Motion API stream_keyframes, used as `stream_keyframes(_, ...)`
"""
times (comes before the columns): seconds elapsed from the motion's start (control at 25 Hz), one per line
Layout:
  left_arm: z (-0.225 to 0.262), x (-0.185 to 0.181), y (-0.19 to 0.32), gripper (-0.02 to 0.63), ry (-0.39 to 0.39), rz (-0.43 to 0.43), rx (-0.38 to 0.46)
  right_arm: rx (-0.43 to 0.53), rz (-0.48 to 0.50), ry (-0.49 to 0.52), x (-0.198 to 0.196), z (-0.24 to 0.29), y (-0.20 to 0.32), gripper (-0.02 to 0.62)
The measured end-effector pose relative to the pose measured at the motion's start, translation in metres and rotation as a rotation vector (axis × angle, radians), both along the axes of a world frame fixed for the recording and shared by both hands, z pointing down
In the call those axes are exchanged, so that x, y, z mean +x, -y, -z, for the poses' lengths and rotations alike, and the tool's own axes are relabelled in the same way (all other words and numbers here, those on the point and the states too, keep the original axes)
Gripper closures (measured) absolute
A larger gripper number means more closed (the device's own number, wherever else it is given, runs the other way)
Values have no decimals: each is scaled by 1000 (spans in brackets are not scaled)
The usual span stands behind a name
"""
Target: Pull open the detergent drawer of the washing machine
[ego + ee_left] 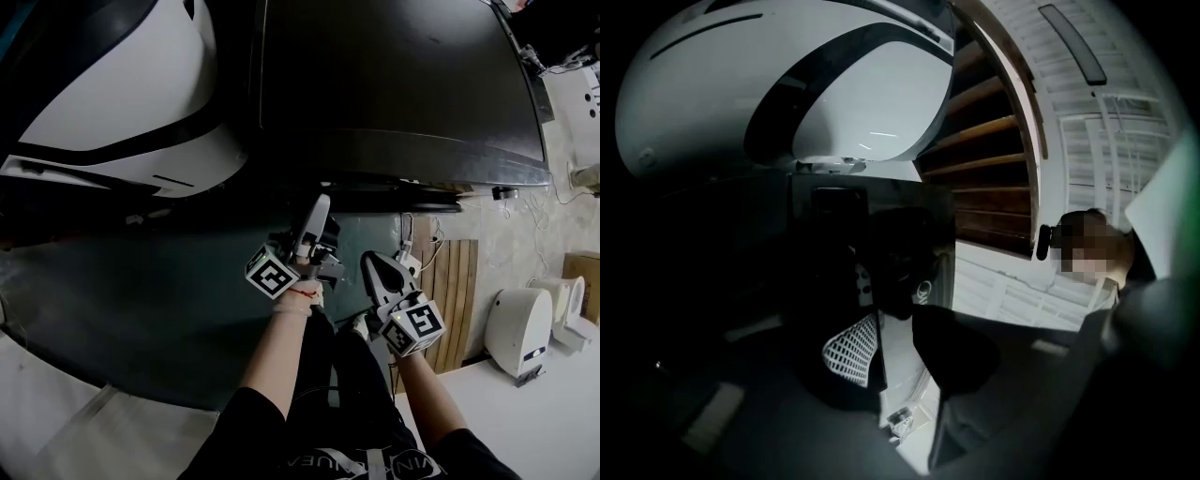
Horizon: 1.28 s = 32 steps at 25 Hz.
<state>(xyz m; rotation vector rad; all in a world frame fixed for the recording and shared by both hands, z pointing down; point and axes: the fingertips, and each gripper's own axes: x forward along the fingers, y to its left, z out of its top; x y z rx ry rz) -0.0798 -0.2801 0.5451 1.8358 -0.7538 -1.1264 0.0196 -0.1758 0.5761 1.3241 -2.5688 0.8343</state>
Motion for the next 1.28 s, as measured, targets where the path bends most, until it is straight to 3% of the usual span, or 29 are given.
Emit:
stream_keyframes(1.04, -2, 4, -44, 500, 32, -70, -15, 48, -39, 27, 12, 10, -9, 581)
stream_keyframes(1.28, -4, 5, -56, 500, 50, -79, -35, 56, -9, 19, 7, 14, -16, 582)
